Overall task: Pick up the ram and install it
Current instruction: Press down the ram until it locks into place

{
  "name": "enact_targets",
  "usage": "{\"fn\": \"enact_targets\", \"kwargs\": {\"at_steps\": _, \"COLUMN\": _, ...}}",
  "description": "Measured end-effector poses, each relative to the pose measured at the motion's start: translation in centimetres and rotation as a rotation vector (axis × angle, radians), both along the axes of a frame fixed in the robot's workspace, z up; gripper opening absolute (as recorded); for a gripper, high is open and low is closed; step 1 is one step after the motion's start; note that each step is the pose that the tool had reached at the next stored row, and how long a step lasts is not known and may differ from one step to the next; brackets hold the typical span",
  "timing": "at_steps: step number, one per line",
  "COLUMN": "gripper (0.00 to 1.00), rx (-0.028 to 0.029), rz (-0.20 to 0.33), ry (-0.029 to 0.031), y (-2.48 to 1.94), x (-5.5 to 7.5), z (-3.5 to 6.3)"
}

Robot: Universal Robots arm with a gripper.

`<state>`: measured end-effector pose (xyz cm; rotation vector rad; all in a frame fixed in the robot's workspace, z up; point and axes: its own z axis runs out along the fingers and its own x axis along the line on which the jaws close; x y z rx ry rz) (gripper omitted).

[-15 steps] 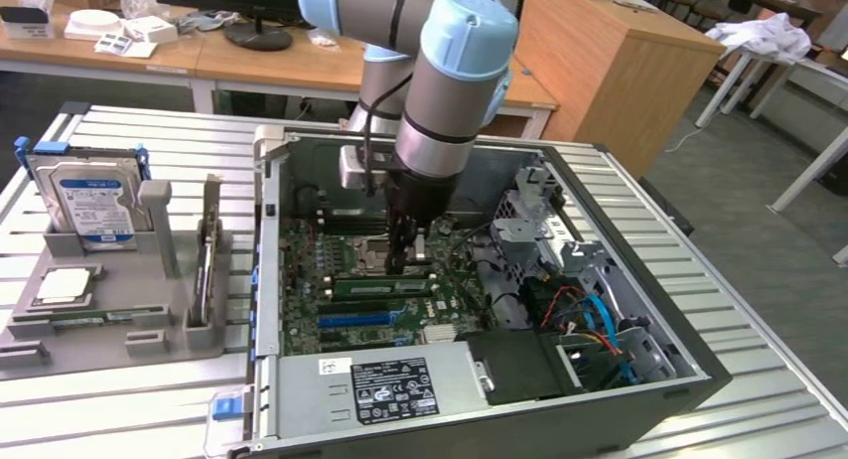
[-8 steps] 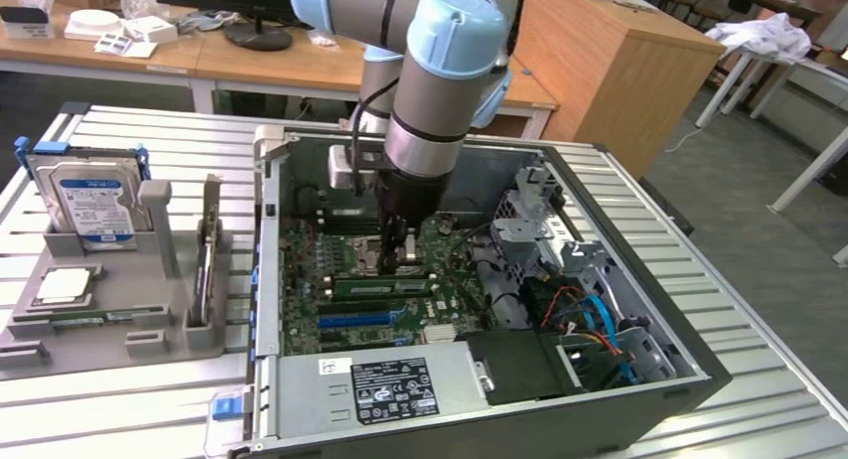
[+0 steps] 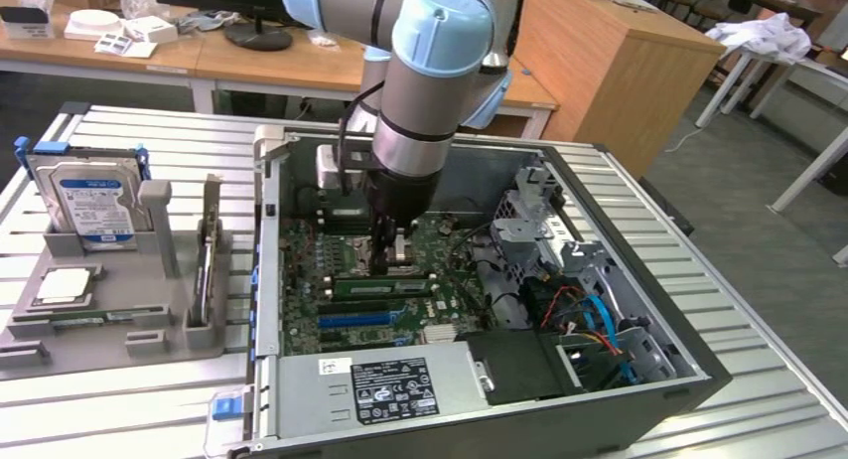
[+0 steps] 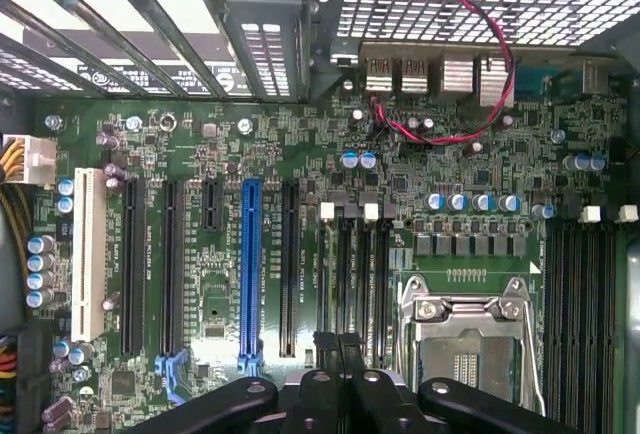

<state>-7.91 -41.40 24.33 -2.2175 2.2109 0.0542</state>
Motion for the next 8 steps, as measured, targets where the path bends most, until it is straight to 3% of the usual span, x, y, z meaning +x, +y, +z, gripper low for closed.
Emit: {"fn": "enact_targets", "kwargs": {"at_steps": 8, "gripper": 0.11, "rx": -0.0001, "rz": 0.0, "ry": 0.0001, "y": -0.01, "x": 0.0, "z": 0.01}}
